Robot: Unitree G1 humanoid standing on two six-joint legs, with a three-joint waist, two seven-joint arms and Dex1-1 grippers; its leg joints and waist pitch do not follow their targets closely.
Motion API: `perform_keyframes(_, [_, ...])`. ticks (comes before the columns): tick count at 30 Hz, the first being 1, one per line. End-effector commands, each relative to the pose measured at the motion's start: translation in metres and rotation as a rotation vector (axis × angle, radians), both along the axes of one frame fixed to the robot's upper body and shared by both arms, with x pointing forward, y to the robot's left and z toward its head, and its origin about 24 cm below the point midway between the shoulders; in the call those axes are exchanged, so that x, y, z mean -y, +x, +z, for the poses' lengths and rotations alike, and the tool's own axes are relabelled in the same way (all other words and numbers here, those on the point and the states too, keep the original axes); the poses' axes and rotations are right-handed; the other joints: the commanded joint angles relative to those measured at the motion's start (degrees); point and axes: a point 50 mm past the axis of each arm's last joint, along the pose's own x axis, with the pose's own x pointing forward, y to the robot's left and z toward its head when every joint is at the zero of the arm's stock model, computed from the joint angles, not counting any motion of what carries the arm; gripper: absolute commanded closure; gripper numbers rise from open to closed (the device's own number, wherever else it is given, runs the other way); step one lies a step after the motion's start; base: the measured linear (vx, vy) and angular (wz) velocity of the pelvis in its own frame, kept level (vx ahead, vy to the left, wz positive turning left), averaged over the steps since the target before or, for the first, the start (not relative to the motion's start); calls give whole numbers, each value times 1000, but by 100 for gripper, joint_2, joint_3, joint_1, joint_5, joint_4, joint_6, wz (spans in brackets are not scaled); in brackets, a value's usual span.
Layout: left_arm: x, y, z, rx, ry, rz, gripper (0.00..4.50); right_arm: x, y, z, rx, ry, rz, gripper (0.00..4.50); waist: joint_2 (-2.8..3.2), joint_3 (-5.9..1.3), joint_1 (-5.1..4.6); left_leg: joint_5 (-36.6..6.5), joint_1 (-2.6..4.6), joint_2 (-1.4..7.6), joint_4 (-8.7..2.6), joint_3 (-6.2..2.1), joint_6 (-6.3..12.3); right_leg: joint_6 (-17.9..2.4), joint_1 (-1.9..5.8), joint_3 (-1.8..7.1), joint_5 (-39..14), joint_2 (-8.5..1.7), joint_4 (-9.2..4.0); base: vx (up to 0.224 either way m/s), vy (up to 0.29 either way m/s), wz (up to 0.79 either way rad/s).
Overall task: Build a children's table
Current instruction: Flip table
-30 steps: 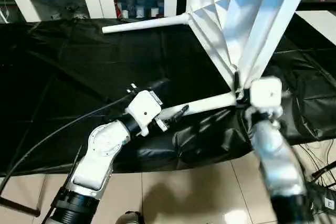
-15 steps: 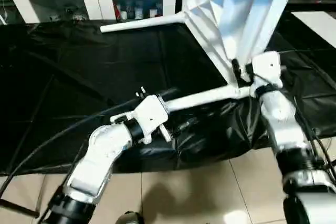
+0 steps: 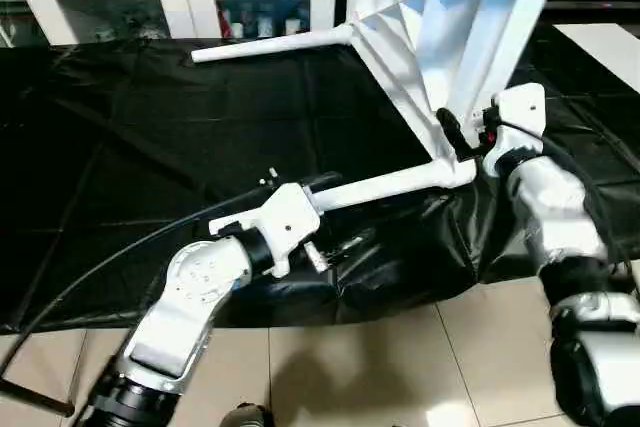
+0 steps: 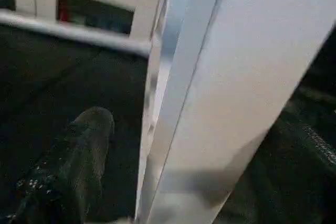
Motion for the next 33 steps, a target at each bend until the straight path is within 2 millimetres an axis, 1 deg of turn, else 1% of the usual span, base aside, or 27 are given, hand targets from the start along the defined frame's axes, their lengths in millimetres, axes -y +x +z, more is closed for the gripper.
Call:
perform_keyframes(1, [1,-2,4,-12,-17,-13,0,-4,3,-5,-42,-26,31,14,-50,-410,16,-1136,197,96,-307,-21,239,-1500,148,107,-12,-300,-434,0,0,0])
perform_keyframes(2, [0,-2,3,-16,-20,-10,0,-4,4,-4,-41,-26,32,14,-45,-415,16,-1207,212,108,-313,-26,234,-1510,147,102,-105,-305,-443,0,0,0])
perform_keyframes(3, [0,-2,3,-18,-19,-7,0,-4,5,-3,-41,-26,32,14,-41,-401,10,-1230,207,109,-314,-26,229,-1508,139,104,-140,-305,-444,0,0,0])
perform_keyframes(4, [0,-2,3,-20,-18,-6,0,-4,6,-2,-42,-26,33,14,-40,-406,5,-1264,209,107,-318,-31,217,-1516,145,98,-188,-301,-443,0,0,0])
perform_keyframes(6, [-1,-2,3,-26,-13,-4,0,-4,10,3,-48,-11,32,14,-44,-377,8,-1318,210,114,-331,-33,211,-1503,125,101,-235,-300,-451,0,0,0])
perform_keyframes(9, [-2,-2,3,-31,-11,-2,0,-4,14,9,-44,8,38,14,-46,-379,7,-1348,207,115,-333,-36,206,-1506,126,99,-262,-304,-444,0,0,0])
perform_keyframes(10, [-2,-2,3,-32,-10,1,0,-5,16,13,-42,33,40,14,-69,-357,-2,-1343,197,115,-335,-32,231,-1513,121,101,-231,-302,-442,0,0,0])
perform_keyframes(11, [-3,-3,4,-33,-9,2,0,-6,17,15,-40,49,47,14,-74,-350,6,-1332,195,114,-338,-33,255,-1508,121,101,-225,-300,-443,0,0,0])
perform_keyframes(13, [-4,-5,5,-32,-8,5,0,-9,20,21,-38,76,76,14,-109,-309,10,-1285,184,119,-345,-26,334,-1510,103,103,-213,-302,-449,0,0,0])
perform_keyframes(14, [-4,-6,6,-31,-8,6,0,-11,21,23,-37,84,87,14,-106,-305,7,-1267,181,119,-345,-28,356,-1521,103,100,-207,-304,-439,0,0,0])
perform_keyframes(15, [-5,-7,6,-32,-6,10,0,-12,21,24,-38,74,87,14,-142,-282,0,-1243,164,122,-350,-26,375,-1518,100,99,-195,-304,-438,0,0,0])
perform_keyframes(16, [-5,-9,6,-33,-5,12,0,-12,22,24,-38,65,85,14,-112,-299,8,-1151,161,128,-346,-33,379,-1521,107,91,-111,-307,-418,0,0,0])
perform_keyframes(17, [-6,-10,5,-34,2,15,0,-12,22,24,-39,51,79,14,-173,-266,-2,-997,146,127,-336,-15,443,-1529,84,92,124,-285,-405,0,0,0])
perform_keyframes(18, [-8,-12,5,-39,4,25,0,-13,23,23,-37,28,61,14,-163,-273,9,-944,143,125,-325,-17,467,-1544,89,93,201,-288,-384,0,0,0])
perform_keyframes(19, [-9,-13,4,-41,3,30,0,-13,23,23,-34,23,49,14,-173,-275,12,-784,140,121,-310,-8,543,-1556,82,94,425,-275,-361,0,0,0])
perform_keyframes(20, [-9,-14,4,-44,0,36,0,-13,23,23,-31,23,40,38,-169,-254,17,-695,144,129,-307,-1,608,-1584,52,92,596,-260,-354,0,0,0])
perform_keyframes(21, [-10,-15,5,-46,-2,39,0,-13,23,22,-30,26,36,38,-165,-251,16,-715,137,130,-309,0,613,-1597,55,89,611,-259,-348,0,0,0])
perform_keyframes(22, [-10,-15,5,-46,-2,39,0,-13,23,22,-30,26,36,47,-172,-241,14,-773,134,129,-313,2,612,-1590,56,87,581,-261,-353,0,0,0])
perform_keyframes(23, [-10,-16,5,-48,-4,42,0,-13,23,22,-28,27,33,56,-169,-216,25,-952,153,136,-325,7,590,-1555,33,95,403,-265,-378,0,0,0])
perform_keyframes(24, [-11,-16,5,-52,-7,48,0,-14,23,22,-27,29,33,68,-156,-205,22,-1109,166,150,-344,5,516,-1538,26,97,226,-276,-389,0,0,0])
perform_keyframes(26, [-11,-17,5,-57,-15,55,0,-15,24,22,-20,31,33,84,-161,-173,16,-1307,179,155,-367,7,375,-1505,12,107,44,-272,-406,0,0,0])
perform_keyframes(27, [-11,-17,5,-58,-16,56,0,-15,24,22,-19,32,34,88,-169,-166,15,-1335,176,152,-368,10,353,-1496,12,112,26,-274,-408,0,0,0])
perform_keyframes(28, [-11,-17,5,-58,-18,58,0,-15,24,22,-17,29,33,106,-176,-162,15,-1346,173,151,-371,10,339,-1487,18,113,13,-279,-410,0,0,0])
perform_keyframes(29, [-11,-16,6,-58,-19,60,0,-15,24,23,-16,28,31,106,-187,-156,13,-1317,166,146,-367,14,338,-1477,25,120,31,-285,-409,0,0,0])
perform_keyframes(30, [-11,-16,6,-58,-20,62,0,-15,24,23,-14,29,27,127,-188,-149,15,-1277,162,142,-366,17,358,-1468,24,125,45,-287,-411,0,0,0])
perform_keyframes(31, [-11,-16,6,-58,-21,63,0,-15,24,23,-13,31,24,127,-183,-156,18,-1197,161,140,-357,22,383,-1471,32,129,126,-287,-404,0,0,0])
perform_keyframes(33, [-11,-15,7,-56,-22,69,0,-13,25,25,-8,24,4,150,-179,-152,18,-1103,150,139,-358,20,412,-1478,35,125,212,-283,-394,0,0,0])
